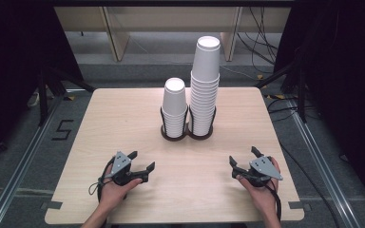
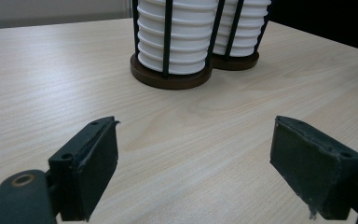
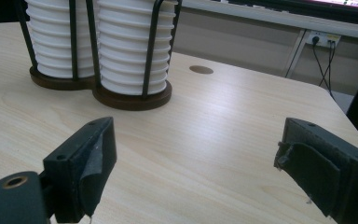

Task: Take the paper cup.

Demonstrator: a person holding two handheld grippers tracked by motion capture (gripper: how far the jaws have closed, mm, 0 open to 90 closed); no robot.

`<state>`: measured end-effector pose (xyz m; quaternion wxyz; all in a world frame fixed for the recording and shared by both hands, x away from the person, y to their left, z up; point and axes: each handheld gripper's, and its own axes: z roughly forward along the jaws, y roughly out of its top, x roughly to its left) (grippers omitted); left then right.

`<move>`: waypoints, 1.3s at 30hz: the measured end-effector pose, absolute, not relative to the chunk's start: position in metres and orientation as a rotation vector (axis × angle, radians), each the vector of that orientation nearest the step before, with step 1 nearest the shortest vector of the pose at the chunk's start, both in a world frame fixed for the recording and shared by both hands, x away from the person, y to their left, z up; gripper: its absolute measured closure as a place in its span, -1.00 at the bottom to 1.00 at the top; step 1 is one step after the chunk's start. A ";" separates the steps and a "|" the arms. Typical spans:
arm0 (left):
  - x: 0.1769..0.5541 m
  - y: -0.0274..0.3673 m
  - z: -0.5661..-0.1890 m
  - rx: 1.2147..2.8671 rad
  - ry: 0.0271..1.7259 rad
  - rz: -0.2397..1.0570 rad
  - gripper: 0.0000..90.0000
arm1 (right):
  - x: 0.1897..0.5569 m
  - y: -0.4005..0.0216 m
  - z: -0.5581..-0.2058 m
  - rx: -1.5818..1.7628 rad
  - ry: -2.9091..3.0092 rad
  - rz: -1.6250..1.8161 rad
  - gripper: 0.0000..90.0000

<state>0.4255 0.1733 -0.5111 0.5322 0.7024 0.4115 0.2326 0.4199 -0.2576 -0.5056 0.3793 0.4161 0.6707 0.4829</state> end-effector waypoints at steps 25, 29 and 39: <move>0.425 0.166 -0.495 1.664 0.909 0.563 -0.80 | 0.422 -0.252 -0.504 1.084 1.711 1.213 -0.80; 0.429 0.161 -0.485 1.674 0.878 0.562 -0.82 | 0.423 -0.248 -0.496 1.076 1.705 1.236 -0.80; 0.441 0.142 -0.454 1.682 0.788 0.577 -0.83 | 0.425 -0.241 -0.472 1.052 1.690 1.283 -0.80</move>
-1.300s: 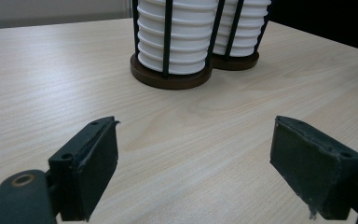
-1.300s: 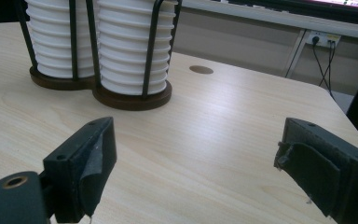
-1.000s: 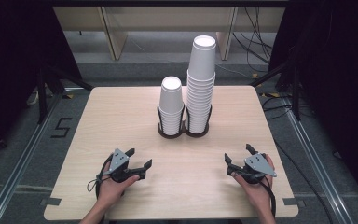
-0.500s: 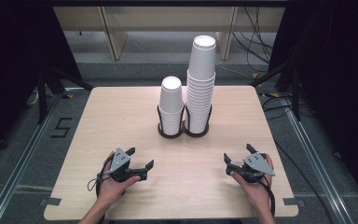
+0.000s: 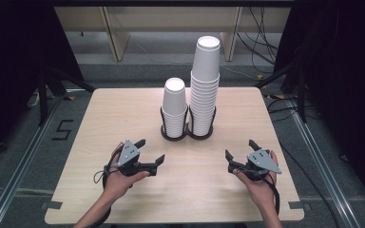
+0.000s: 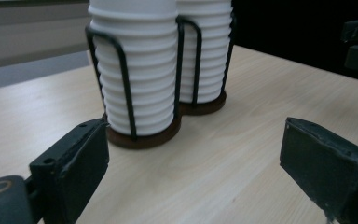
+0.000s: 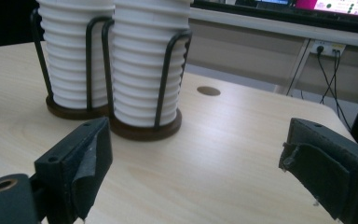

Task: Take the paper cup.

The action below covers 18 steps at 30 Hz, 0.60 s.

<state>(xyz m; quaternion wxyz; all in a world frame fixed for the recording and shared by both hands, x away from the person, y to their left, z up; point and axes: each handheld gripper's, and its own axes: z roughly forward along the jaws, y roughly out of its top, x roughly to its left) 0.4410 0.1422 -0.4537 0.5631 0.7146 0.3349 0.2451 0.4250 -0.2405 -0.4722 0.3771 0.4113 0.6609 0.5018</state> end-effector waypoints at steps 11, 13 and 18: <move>0.495 0.108 -0.359 1.767 0.644 0.615 -0.83 | 0.453 -0.229 -0.401 0.983 1.676 1.392 -0.89; 0.501 0.105 -0.350 1.777 0.644 0.614 -0.84 | 0.456 -0.227 -0.394 0.988 1.677 1.392 -0.89; 0.530 0.087 -0.313 1.828 0.614 0.607 -0.87 | 0.477 -0.221 -0.357 0.979 1.658 1.425 -0.89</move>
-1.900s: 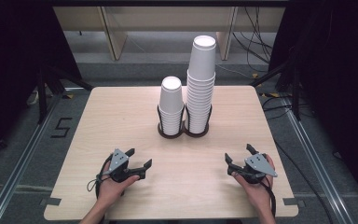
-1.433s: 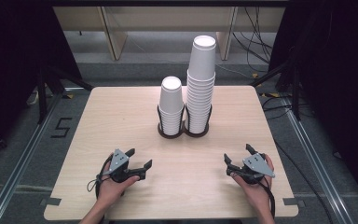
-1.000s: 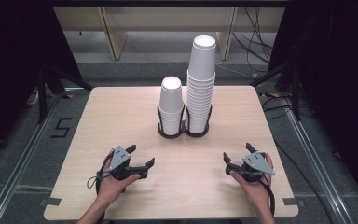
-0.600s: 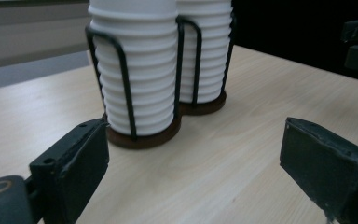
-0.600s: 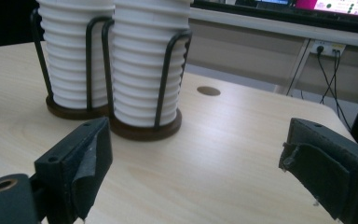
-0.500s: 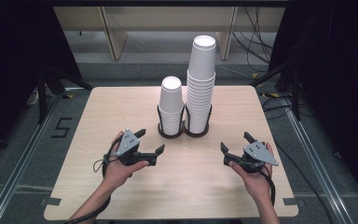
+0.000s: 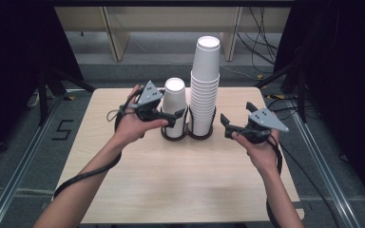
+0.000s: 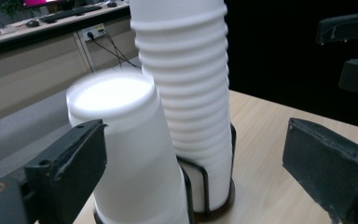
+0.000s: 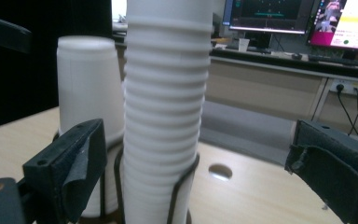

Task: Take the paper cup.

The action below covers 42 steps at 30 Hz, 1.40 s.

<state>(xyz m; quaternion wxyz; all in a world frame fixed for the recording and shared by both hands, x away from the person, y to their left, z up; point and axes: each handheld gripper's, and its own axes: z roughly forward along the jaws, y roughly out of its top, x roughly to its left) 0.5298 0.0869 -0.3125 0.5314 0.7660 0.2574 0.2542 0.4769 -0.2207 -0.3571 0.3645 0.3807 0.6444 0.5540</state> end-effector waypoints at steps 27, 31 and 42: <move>0.606 0.020 -0.290 1.965 0.640 0.472 -0.80 | 0.573 -0.166 -0.245 0.984 1.725 1.483 -0.89; 0.608 0.018 -0.291 1.955 0.645 0.466 -0.74 | 0.578 -0.162 -0.244 0.990 1.742 1.484 -0.89; 0.614 0.016 -0.295 1.911 0.675 0.424 -0.79 | 0.595 -0.147 -0.247 1.015 1.770 1.456 -0.89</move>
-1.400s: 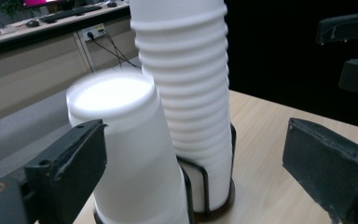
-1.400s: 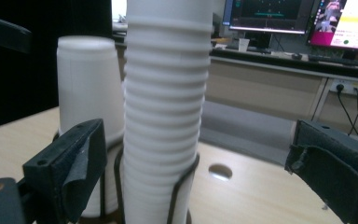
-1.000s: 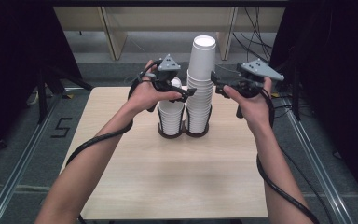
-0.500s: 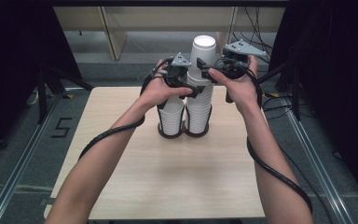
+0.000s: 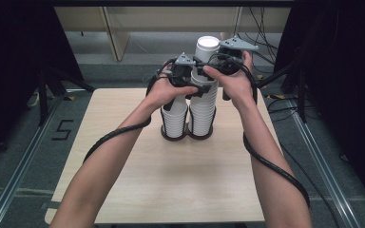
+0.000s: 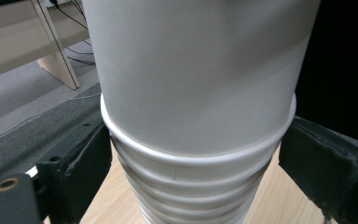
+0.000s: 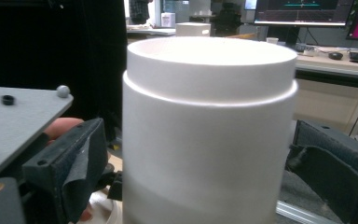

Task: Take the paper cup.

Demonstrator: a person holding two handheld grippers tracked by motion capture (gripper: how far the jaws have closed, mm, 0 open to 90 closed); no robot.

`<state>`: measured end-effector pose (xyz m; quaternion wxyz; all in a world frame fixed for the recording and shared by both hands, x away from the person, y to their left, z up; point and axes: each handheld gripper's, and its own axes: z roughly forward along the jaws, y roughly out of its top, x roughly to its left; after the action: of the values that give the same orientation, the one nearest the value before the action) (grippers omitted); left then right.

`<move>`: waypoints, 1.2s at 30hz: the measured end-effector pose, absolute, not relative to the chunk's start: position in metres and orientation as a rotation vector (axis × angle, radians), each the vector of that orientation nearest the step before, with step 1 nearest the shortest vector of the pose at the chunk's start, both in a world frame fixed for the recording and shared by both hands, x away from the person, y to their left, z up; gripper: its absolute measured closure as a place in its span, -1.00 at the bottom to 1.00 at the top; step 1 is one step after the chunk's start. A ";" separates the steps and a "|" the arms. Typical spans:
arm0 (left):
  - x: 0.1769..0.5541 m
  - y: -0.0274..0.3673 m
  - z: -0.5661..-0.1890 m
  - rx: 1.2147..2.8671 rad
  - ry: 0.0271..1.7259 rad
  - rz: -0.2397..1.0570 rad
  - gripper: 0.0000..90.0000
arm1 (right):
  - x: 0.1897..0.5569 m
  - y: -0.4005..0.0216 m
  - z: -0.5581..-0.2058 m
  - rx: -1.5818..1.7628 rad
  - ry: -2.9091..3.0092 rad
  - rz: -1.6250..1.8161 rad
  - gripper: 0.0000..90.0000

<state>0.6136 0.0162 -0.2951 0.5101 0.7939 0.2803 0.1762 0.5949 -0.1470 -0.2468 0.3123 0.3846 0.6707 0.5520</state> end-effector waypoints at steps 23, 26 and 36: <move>0.612 0.016 -0.296 1.912 0.659 0.443 -0.78 | 0.593 -0.147 -0.237 0.967 1.650 1.514 -0.54; 0.611 0.016 -0.295 1.910 0.658 0.446 -0.78 | 0.591 -0.147 -0.234 0.963 1.635 1.533 -0.54; 0.611 0.016 -0.295 1.902 0.664 0.454 -0.76 | 0.586 -0.147 -0.219 0.926 1.573 1.581 -0.53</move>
<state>0.6113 0.0160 -0.2948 0.5126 0.7909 0.2759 0.1887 0.5857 -0.1469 -0.2191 0.3553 0.3584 0.6090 0.6119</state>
